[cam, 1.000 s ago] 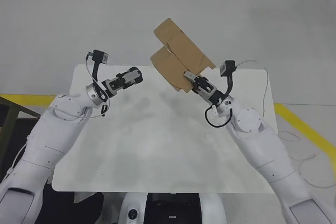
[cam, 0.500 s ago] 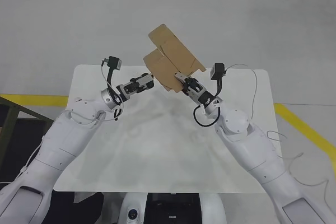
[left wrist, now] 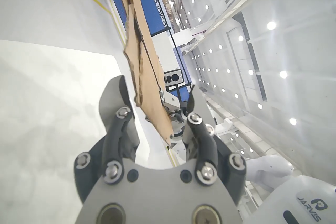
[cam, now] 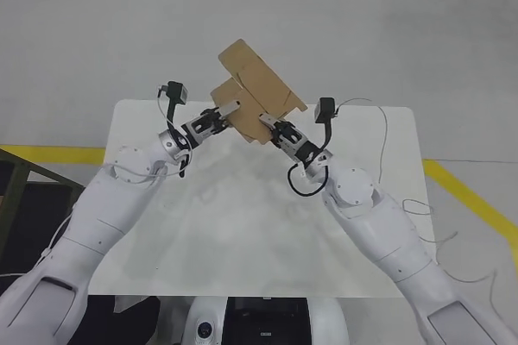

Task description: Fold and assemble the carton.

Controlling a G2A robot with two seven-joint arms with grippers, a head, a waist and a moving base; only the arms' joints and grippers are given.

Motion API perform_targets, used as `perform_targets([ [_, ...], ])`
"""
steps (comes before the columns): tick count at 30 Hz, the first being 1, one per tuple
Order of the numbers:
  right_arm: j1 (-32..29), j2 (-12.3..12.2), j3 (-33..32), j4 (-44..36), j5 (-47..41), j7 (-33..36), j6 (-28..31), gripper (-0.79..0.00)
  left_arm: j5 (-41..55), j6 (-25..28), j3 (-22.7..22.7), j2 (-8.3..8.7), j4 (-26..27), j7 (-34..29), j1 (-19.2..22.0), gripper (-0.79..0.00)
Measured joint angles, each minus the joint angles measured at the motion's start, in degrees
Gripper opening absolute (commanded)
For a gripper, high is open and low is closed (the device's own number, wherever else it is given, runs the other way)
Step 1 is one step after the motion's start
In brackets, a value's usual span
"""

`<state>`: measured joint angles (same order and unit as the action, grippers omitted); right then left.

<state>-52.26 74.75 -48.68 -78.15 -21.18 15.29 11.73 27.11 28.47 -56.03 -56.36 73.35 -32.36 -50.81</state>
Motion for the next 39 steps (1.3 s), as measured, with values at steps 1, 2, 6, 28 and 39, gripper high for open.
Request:
perform_targets([
  [1,-0.03,0.08,-0.06,-0.01,0.12,0.04,0.0,-0.785,0.13,-0.02,-0.05,-0.11,-0.28,-0.05,0.08,-0.523],
  [2,-0.08,0.18,-0.13,-0.03,0.28,0.09,-0.01,-0.785,0.27,-0.03,-0.13,-0.25,-0.59,-0.12,0.17,-0.576],
  [6,-0.29,0.49,-0.46,-0.05,0.5,0.44,-0.02,-0.785,0.28,0.12,-0.45,-0.64,-1.19,-0.36,0.25,-0.736],
  [28,-4.43,-1.24,-12.78,1.4,0.97,12.71,11.44,0.0,0.79,-5.0,-6.19,-0.89,-4.47,-10.11,2.56,-0.785],
  [39,-0.91,-2.47,-15.71,10.19,4.15,27.45,13.75,0.0,-2.36,-8.18,-7.76,0.35,-4.78,-28.62,3.09,-0.785],
])
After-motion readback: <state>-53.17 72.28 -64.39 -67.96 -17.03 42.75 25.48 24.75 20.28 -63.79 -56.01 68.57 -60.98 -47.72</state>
